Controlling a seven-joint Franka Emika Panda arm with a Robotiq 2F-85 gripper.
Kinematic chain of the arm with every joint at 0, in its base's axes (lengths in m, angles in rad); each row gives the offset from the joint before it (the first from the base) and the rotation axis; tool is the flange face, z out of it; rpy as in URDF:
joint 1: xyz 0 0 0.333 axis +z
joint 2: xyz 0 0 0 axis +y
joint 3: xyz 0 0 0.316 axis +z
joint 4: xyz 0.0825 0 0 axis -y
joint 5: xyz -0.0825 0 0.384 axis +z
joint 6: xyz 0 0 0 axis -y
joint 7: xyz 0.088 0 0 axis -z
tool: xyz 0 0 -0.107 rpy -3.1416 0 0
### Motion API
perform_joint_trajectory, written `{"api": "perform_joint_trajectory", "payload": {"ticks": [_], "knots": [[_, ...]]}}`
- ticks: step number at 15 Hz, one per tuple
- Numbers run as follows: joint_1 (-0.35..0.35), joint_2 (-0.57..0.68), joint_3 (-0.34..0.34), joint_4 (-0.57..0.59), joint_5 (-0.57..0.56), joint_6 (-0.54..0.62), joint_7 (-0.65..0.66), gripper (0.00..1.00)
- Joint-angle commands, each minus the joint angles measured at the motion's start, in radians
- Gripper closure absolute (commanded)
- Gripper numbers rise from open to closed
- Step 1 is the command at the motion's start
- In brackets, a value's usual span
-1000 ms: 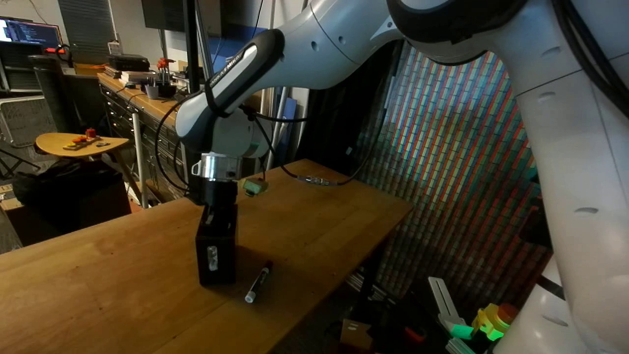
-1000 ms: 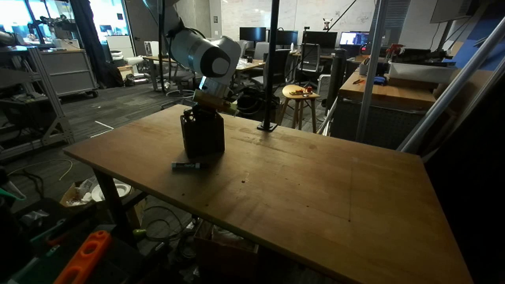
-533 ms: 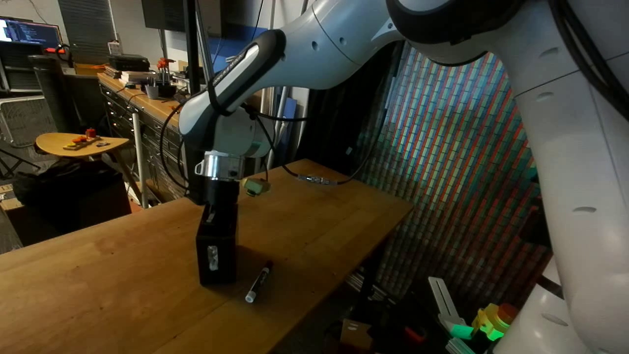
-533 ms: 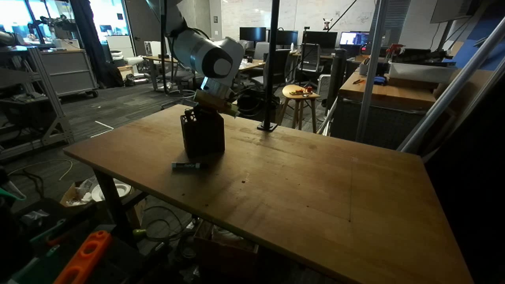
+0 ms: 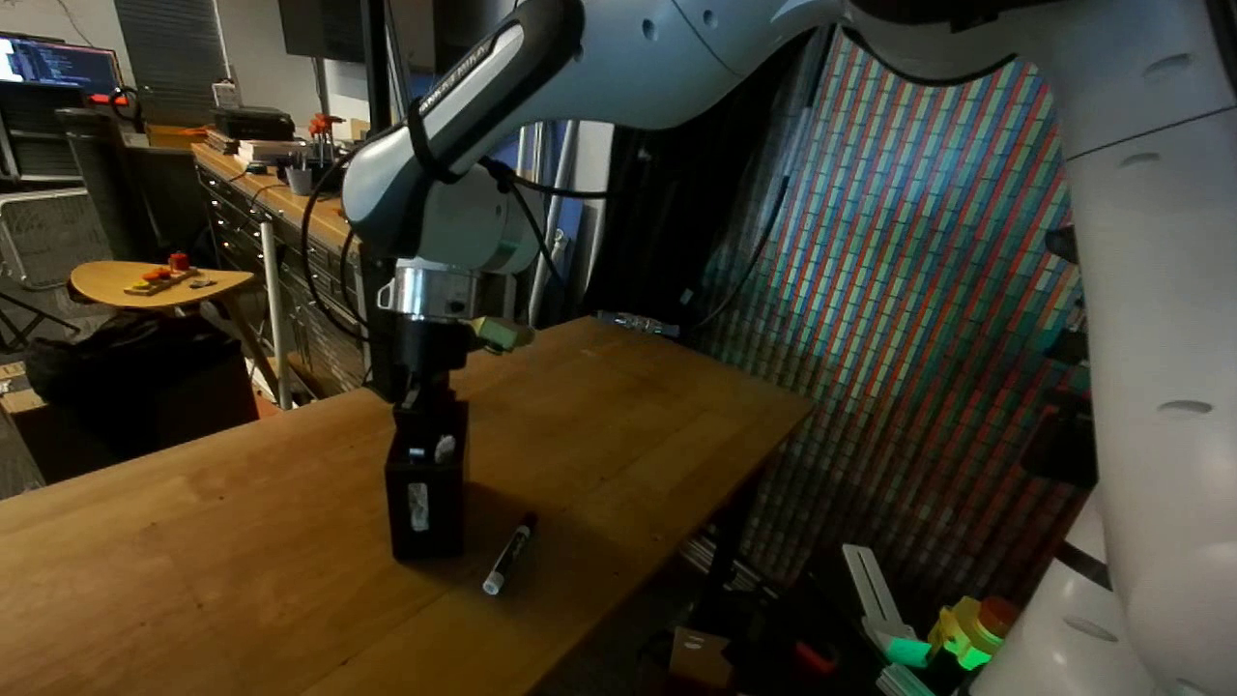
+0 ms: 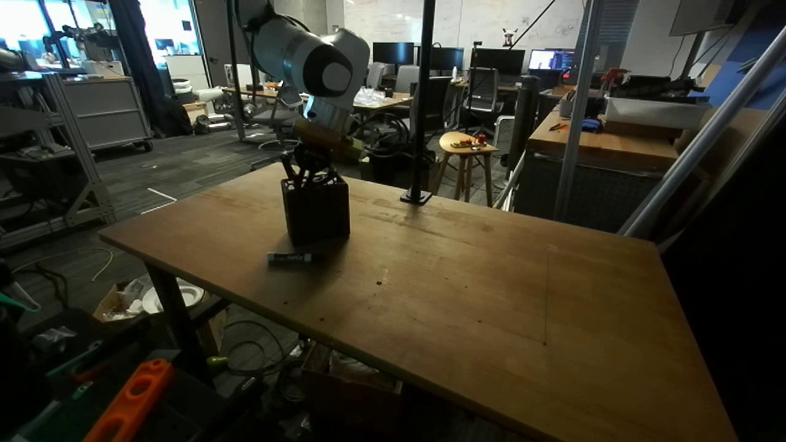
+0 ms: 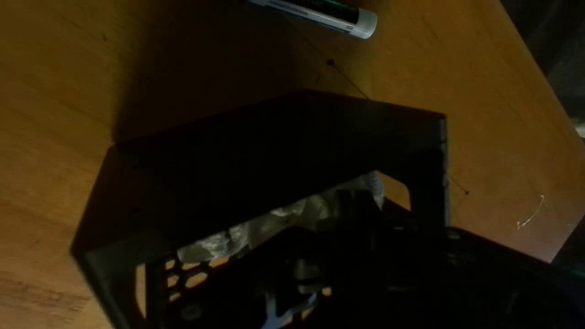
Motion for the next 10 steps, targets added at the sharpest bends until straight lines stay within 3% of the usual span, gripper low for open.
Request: {"api": "perform_joint_trajectory", "payload": {"ticks": [1, 10], "knots": [[0.031, -0.155, -0.029, -0.083, -0.045, -0.028, 0.075, 0.92], [0.027, -0.414, -0.149, -0.073, -0.253, -0.208, 0.293, 0.91]]}}
